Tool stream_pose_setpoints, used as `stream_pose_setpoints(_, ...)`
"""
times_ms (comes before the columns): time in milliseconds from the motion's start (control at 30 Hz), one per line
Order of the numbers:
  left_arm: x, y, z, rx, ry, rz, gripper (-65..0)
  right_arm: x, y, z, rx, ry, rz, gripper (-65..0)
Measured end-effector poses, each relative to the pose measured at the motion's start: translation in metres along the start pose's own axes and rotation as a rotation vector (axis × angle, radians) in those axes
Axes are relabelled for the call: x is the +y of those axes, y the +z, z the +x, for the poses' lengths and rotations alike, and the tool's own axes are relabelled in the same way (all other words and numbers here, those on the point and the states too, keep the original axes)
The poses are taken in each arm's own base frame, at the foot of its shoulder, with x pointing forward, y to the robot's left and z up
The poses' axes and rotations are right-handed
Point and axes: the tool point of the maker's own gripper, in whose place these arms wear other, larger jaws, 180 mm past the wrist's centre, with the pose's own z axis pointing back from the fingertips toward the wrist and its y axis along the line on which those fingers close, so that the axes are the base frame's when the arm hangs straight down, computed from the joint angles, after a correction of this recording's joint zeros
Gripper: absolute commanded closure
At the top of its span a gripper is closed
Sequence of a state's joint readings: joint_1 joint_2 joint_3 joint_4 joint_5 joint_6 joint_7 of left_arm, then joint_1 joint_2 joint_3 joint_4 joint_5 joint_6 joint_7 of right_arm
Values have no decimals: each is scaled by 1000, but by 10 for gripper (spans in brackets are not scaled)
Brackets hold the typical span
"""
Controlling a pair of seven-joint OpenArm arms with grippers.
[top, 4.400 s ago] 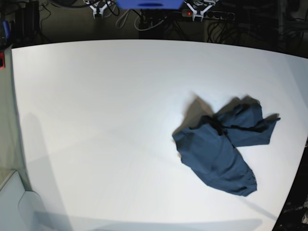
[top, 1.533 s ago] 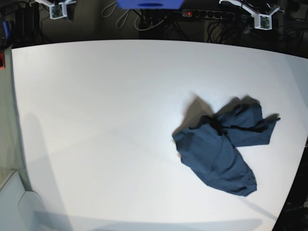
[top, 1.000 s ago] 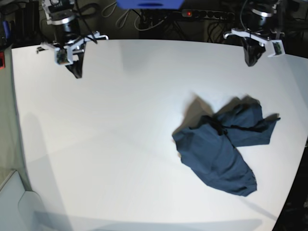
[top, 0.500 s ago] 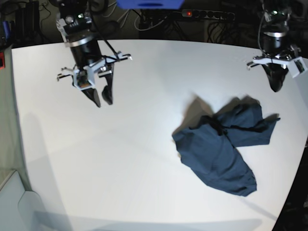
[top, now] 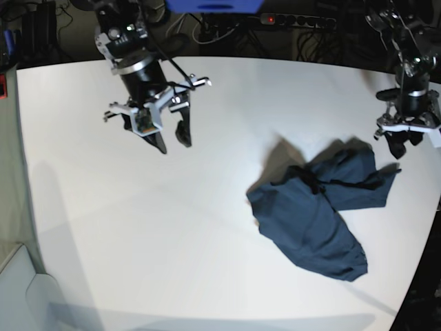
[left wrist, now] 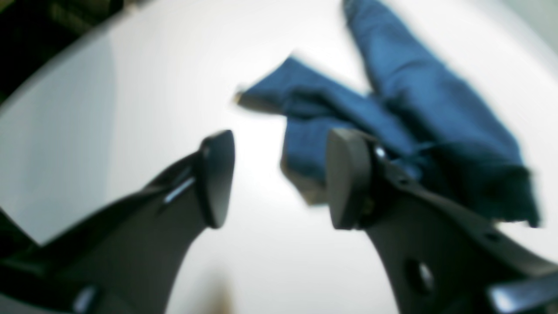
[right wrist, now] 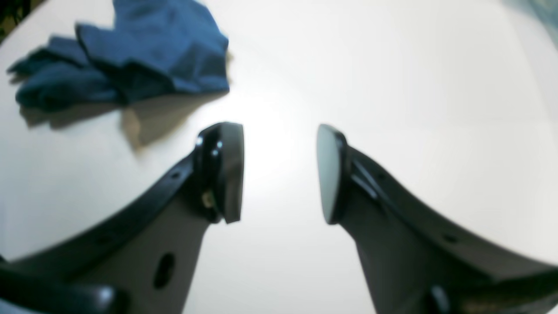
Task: Layout the t-shirt on the table in an organized manner, then fold the t-shirt properly
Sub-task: 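Move both grippers down toward the crumpled navy t-shirt, then grasp the navy t-shirt with the right gripper and lift it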
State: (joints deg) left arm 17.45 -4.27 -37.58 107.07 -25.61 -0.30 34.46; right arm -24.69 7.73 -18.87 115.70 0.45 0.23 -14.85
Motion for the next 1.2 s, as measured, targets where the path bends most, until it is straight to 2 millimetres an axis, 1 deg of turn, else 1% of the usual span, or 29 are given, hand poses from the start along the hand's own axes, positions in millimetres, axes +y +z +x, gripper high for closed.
stream_pose_setpoints(67,1,-11,-8,20,24,-5,-349,2,-2,3,-9,0,5,-277)
stream_pose_setpoints(133,-4,-24,-14,46,2,-47,-348,0,-7,6,-16,-6,-2,-277)
stream_pose_setpoints(167,-9,-29,-14,51,-11,-80,-348,0,-10,8,-17,-11,-8,-277)
stream_pose_setpoints(233,-11,-38,-13,53,-12,-95,-348,-1,-16,8,-14,-15,-10,-277)
stream_pose_setpoints(333,-15,-45,-18,68,-5,-113,-348,0,-24,3,13,-16,-8,-277)
stream_pose_setpoints(400,-12,-48,-20,76,-9,-107,-348,3,-30,6,9,-28,-5,-277)
stream_pose_setpoints(500,-4,-51,-19,84,-32,-100,-348,20,-43,13,-6,-17,43,-277)
stream_pose_setpoints(600,4,-54,-26,107,-27,-84,-347,43,-55,14,-5,-15,98,-277)
stream_pose_setpoints(667,8,-55,-30,125,-34,-79,-347,61,-65,4,27,-12,141,-277)
stream_pose_setpoints(767,9,-54,-28,121,-41,-80,-347,82,-75,-7,58,21,202,-277)
stream_pose_setpoints(867,11,-51,-27,117,-46,-76,-347,102,-84,-9,61,66,262,-277)
stream_pose_setpoints(967,14,-46,-31,127,-58,-71,-347,114,-93,-9,67,82,288,-278)
stream_pose_setpoints(1033,16,-43,-33,131,-63,-67,-347,116,-101,-7,67,87,288,-278)
stream_pose_setpoints(1133,12,-38,-29,118,-76,-78,-347,122,-115,-5,68,127,305,-278)
stream_pose_setpoints(1200,11,-34,-27,112,-85,-84,-347,128,-121,-4,62,159,325,-278)
